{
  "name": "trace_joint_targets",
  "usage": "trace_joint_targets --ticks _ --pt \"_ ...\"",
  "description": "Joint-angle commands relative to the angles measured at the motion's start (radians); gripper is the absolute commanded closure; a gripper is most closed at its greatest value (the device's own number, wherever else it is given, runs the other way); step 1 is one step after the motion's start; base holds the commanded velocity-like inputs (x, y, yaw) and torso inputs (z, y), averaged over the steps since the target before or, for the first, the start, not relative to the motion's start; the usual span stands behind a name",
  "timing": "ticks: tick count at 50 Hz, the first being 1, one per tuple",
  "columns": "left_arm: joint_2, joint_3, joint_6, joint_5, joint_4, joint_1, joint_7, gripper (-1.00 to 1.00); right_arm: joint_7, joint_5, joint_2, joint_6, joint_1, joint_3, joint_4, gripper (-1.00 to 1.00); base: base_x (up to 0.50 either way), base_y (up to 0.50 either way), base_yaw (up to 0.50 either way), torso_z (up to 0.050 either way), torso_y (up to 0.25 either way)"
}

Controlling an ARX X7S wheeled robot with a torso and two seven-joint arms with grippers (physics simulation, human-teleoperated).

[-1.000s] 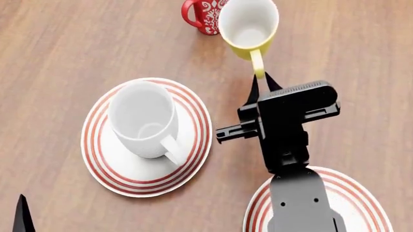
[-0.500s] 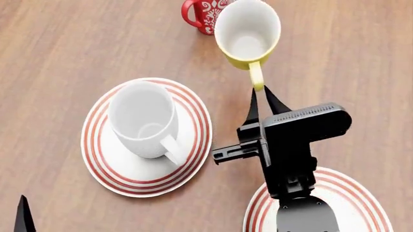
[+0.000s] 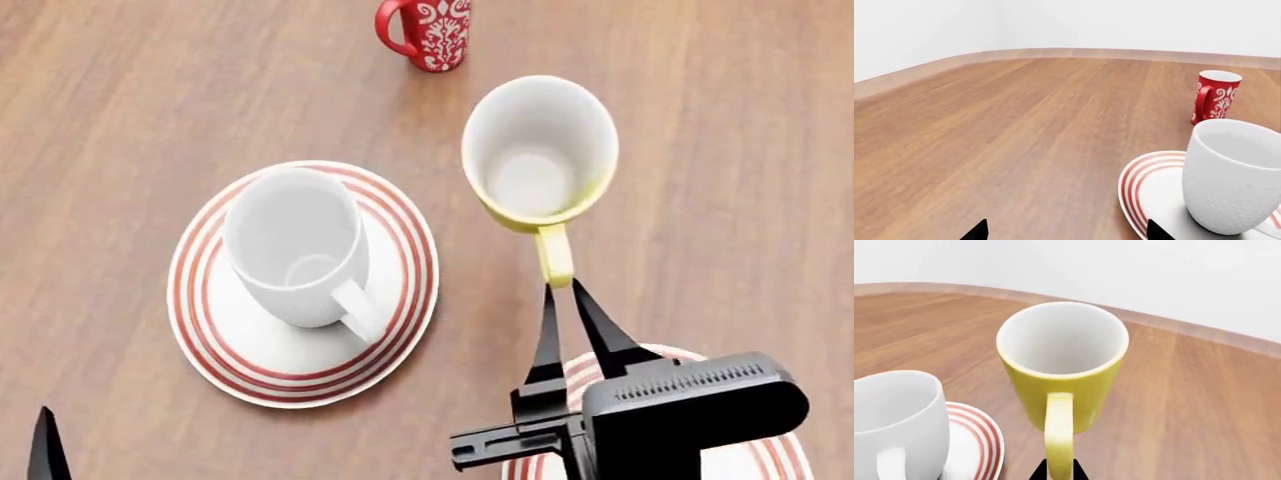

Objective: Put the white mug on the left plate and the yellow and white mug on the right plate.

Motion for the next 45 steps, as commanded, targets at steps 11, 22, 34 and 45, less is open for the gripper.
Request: trace_joint_targets --ticks 11,22,34,45 --pt "0.021 -0.005 0.012 0.016 0.0 0.008 0.02 -1.0 0.035 -0.022 0.031 0.031 -0.313 0.087 -0.341 1.0 0.0 0.0 0.0 0.0 0.0" --pt "0.022 0.002 0.005 0.018 0.002 0.005 0.016 -1.0 0.059 -0.043 0.046 0.012 -0.436 0.102 -0.426 1.0 0.0 0.0 0.0 0.0 0.001" --pt "0.024 0.011 0.0 0.027 0.007 0.003 0.008 -1.0 0.087 -0.046 0.05 -0.014 -0.611 0.149 -0.463 1.0 0.0 0.0 0.0 0.0 0.0" --pt "0.024 0.016 -0.004 0.029 0.012 0.005 0.003 -1.0 0.095 -0.025 0.036 -0.125 -0.747 0.189 -0.446 1.0 0.0 0.0 0.0 0.0 0.0"
